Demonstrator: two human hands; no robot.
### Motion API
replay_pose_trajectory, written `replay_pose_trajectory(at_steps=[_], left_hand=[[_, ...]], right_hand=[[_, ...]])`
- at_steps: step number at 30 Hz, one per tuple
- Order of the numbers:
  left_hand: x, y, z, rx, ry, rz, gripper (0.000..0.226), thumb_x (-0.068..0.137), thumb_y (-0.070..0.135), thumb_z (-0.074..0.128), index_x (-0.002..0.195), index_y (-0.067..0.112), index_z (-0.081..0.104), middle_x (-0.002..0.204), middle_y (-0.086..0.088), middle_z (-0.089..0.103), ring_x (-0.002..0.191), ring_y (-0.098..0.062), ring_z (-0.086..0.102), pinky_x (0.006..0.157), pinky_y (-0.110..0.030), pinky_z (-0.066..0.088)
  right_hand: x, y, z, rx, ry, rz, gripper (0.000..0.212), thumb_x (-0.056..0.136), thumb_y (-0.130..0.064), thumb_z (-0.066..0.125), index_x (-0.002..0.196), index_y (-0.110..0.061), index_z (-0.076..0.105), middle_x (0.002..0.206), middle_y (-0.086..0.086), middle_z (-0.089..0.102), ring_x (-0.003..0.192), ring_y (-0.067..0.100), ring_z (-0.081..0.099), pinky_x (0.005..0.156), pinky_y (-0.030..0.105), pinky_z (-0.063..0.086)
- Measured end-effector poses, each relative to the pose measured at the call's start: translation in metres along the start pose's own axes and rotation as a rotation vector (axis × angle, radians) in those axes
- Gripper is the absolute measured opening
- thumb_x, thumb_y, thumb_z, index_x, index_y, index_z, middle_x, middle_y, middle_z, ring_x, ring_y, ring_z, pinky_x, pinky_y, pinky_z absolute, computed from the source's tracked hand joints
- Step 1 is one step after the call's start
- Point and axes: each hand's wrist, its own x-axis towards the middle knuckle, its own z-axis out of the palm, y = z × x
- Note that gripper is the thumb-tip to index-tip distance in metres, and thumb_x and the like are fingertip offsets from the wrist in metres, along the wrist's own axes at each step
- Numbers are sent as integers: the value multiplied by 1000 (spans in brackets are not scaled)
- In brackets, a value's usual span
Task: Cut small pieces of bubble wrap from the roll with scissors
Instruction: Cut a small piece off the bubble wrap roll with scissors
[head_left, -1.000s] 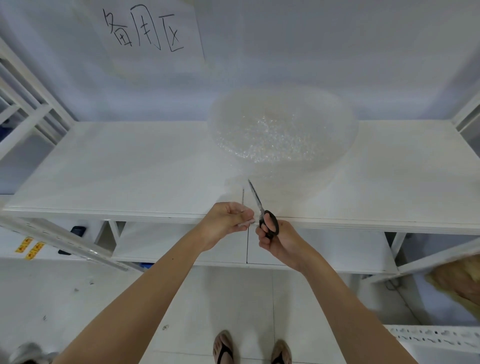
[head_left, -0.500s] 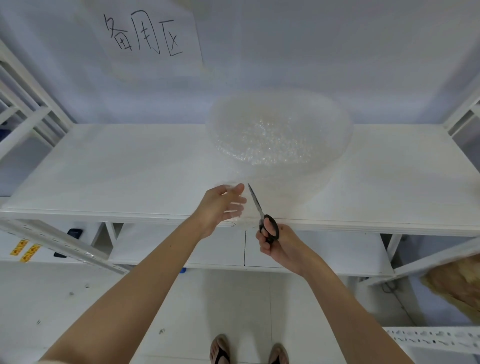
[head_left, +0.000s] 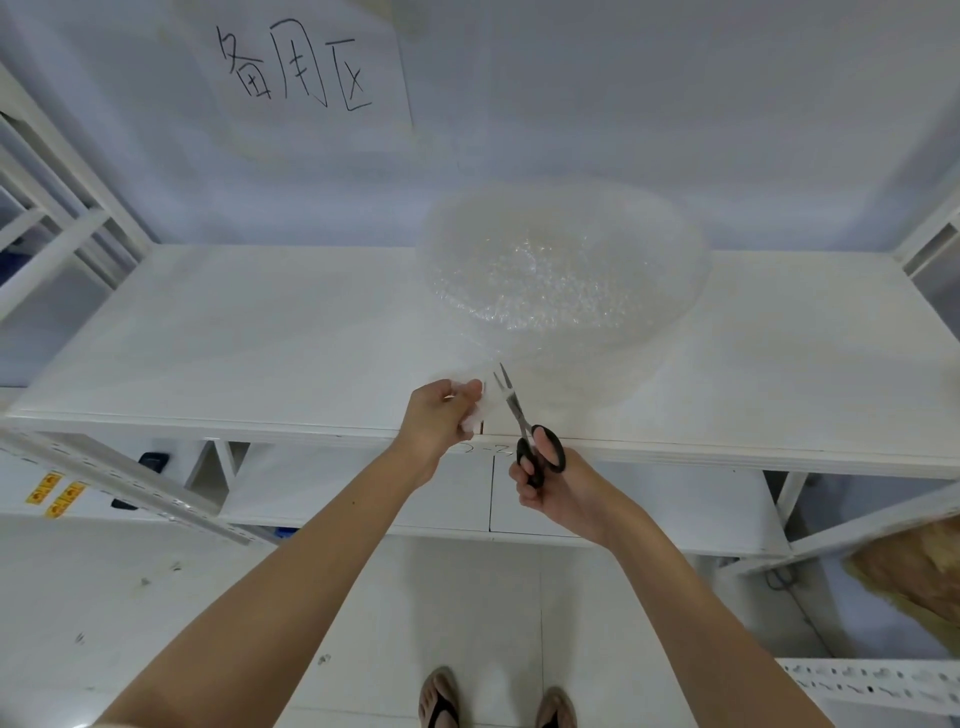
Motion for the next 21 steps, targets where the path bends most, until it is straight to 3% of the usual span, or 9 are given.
replay_pose_trajectory(at_steps=[2, 8, 13, 15, 21], left_hand=[[-2, -1, 0, 24, -25, 19, 19, 96, 21, 61, 87, 4, 61, 49, 6, 53, 41, -9, 42, 45, -18, 41], [-3, -3, 0, 63, -38, 43, 23, 95, 23, 61, 81, 5, 61, 53, 5, 58, 43, -9, 46, 50, -21, 45], [-2, -1, -2, 110, -63, 44, 30, 97, 24, 60, 71, 9, 55, 41, 10, 48, 39, -6, 40, 51, -20, 42], [-1, -2, -2, 125, -56, 46, 34, 96, 26, 60, 68, 9, 53, 46, 3, 47, 44, -11, 41, 53, -21, 42], [2, -3, -7, 119, -41, 60, 14, 94, 11, 62, 95, -3, 64, 69, -7, 54, 54, -14, 46, 51, -22, 42]], right_hand=[[2, -2, 0, -1, 9, -3, 48, 72, -54, 66, 71, -11, 46, 70, 3, 47, 57, 16, 38, 62, 24, 35], [5, -9, 3, -33, 13, -22, 46, 75, -52, 65, 70, -11, 46, 69, 2, 46, 57, 15, 37, 61, 23, 35], [4, -9, -2, -44, 20, -33, 41, 86, -46, 60, 69, -12, 45, 69, 3, 44, 58, 16, 35, 62, 25, 33], [4, -11, -2, -39, 20, -37, 40, 84, -46, 60, 68, -12, 44, 68, 2, 44, 59, 17, 33, 62, 25, 32], [3, -14, -4, -29, 17, -43, 38, 84, -43, 61, 66, -13, 44, 66, 2, 44, 56, 16, 31, 61, 25, 30]])
